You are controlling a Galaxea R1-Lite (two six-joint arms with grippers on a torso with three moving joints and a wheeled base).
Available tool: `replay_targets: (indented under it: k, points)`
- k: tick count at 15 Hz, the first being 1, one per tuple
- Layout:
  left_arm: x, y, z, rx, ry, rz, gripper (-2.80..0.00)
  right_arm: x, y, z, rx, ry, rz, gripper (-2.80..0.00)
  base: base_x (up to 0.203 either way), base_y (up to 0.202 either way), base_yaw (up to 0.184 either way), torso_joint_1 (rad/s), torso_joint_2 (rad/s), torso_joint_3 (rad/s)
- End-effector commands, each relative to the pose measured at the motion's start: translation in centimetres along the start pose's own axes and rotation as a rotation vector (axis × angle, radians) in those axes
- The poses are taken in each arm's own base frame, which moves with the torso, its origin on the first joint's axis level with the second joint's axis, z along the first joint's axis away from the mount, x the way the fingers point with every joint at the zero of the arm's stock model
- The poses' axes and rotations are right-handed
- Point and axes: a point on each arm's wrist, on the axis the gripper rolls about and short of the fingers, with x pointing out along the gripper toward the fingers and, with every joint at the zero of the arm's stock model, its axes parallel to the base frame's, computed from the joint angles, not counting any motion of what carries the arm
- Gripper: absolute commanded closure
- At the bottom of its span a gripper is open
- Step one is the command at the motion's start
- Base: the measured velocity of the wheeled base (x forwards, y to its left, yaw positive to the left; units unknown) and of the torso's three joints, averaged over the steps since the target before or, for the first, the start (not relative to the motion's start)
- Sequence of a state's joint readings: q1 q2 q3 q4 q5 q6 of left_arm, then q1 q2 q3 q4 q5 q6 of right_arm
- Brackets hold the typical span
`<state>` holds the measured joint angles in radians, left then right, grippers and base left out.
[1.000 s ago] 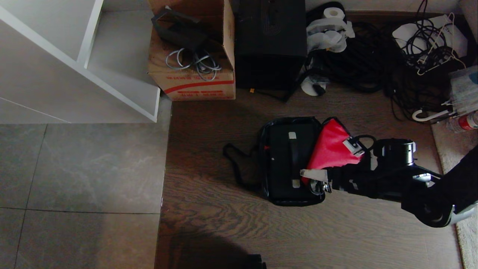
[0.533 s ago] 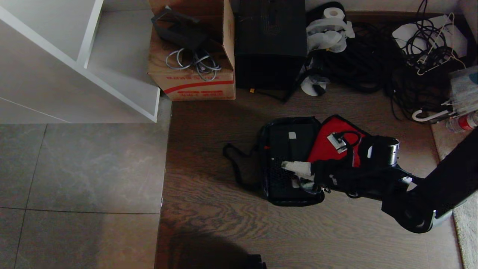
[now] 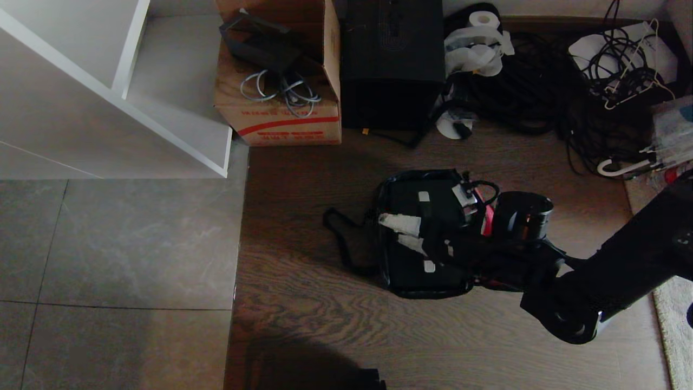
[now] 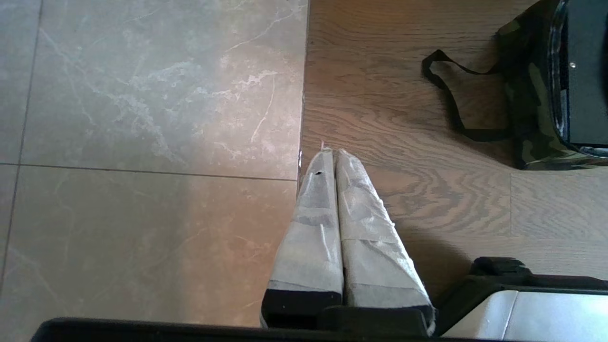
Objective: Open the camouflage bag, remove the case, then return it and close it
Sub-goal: Close the top of the storage box
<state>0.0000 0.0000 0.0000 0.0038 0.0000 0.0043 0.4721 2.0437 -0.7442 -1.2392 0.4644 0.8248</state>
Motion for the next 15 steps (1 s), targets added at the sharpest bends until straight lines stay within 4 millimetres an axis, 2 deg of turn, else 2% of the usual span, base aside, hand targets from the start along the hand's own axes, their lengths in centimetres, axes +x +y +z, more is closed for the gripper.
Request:
replay_targets:
  k: [1,3,5,7,9,12,13,15]
  points:
    - [0.0,0.0,0.0,0.000,0.001,0.000,0.00,-1.7,-0.6,3.2,-0.005,-0.104,-0.041,-2.80,0.000,0.000,0.000,0.000,0.00,0.000]
    - [0.0,0.0,0.0,0.000,0.001,0.000,0.00,-3.7,-2.0,6.2,0.023,-0.147,-0.136,-2.80,0.000,0.000,0.000,0.000,0.00,0.000]
    - [0.0,0.0,0.0,0.000,0.001,0.000,0.00,-6.3,-4.4,9.4,0.111,-0.140,-0.276,-2.80,0.000,0.000,0.000,0.000,0.00,0.000]
    - [0.0,0.0,0.0,0.000,0.000,0.000,0.00,-10.0,-6.8,12.1,0.211,-0.128,-0.368,-2.80,0.000,0.000,0.000,0.000,0.00,0.000]
    - [0.0,0.0,0.0,0.000,0.000,0.000,0.00,-13.5,-9.0,13.2,0.243,-0.086,-0.417,-2.80,0.000,0.000,0.000,0.000,0.00,0.000]
    - [0.0,0.0,0.0,0.000,0.001,0.000,0.00,-17.0,-12.9,13.3,0.144,-0.028,-0.516,-2.80,0.000,0.000,0.000,0.000,0.00,0.000]
    - [0.0,0.0,0.0,0.000,0.001,0.000,0.00,-17.9,-14.2,13.4,0.147,-0.026,-0.545,-2.80,0.000,0.000,0.000,0.000,0.00,0.000]
    - [0.0,0.0,0.0,0.000,0.000,0.000,0.00,-18.1,-16.7,13.1,0.187,-0.003,-0.579,-2.80,0.000,0.000,0.000,0.000,0.00,0.000]
